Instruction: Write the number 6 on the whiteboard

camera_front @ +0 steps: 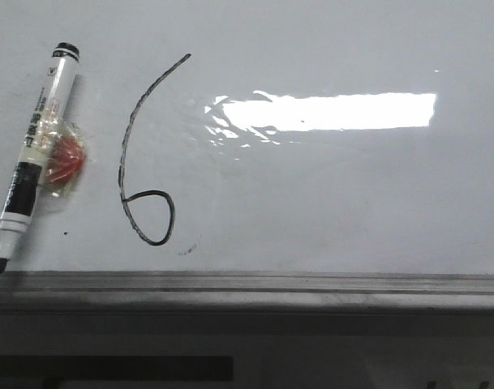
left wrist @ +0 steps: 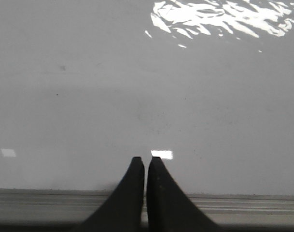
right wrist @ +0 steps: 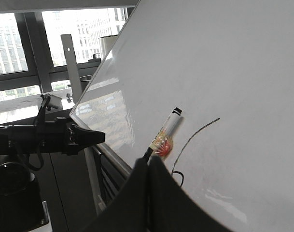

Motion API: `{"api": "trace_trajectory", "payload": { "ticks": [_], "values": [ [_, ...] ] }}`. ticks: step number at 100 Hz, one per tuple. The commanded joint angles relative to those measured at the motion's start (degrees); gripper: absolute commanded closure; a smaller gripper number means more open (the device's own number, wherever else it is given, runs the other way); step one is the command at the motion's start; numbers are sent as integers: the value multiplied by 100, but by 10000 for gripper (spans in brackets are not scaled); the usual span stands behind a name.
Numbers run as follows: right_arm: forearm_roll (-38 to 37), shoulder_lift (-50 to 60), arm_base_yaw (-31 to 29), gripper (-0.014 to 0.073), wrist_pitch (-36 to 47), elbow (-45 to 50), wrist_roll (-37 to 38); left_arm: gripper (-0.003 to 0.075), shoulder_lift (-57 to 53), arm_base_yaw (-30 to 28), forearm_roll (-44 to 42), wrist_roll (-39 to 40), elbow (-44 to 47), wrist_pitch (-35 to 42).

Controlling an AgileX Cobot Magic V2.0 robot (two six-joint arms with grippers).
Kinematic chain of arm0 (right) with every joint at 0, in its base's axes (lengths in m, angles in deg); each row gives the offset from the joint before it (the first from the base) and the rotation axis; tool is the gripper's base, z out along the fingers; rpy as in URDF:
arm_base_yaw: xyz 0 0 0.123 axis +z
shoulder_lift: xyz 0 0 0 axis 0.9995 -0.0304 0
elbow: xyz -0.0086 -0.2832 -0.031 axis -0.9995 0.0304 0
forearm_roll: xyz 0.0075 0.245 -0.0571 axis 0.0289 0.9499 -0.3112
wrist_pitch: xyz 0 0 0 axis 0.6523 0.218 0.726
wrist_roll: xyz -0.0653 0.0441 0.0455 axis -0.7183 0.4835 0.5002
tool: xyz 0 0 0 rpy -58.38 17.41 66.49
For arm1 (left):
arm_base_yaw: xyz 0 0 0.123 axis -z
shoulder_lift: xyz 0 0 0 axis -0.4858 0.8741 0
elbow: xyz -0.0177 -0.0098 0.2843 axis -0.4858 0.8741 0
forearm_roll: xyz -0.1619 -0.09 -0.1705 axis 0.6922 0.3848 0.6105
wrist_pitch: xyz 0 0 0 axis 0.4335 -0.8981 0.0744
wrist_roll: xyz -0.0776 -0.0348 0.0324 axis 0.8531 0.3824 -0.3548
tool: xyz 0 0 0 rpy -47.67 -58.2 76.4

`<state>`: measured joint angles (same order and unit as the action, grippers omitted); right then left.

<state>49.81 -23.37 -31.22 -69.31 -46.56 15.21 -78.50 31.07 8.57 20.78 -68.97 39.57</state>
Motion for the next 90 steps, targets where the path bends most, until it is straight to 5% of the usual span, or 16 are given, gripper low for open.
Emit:
{"api": "trace_trajectory", "payload": {
  "ticks": [1, 32, 74, 90],
  "values": [
    [0, -33, -41, 660, 420, -149, -49, 739, -175, -12, 0, 73, 254, 243],
    [0, -20, -790, 660, 358, -92, -49, 739, -175, -12, 0, 73, 254, 243],
    [0, -20, -3881, 660, 411, 435, -37, 739, -175, -12, 0, 73, 254, 243],
    [-491, -3, -5038, 660, 401, 704, 563, 739, -175, -12, 0, 73, 254, 243]
  ]
}}
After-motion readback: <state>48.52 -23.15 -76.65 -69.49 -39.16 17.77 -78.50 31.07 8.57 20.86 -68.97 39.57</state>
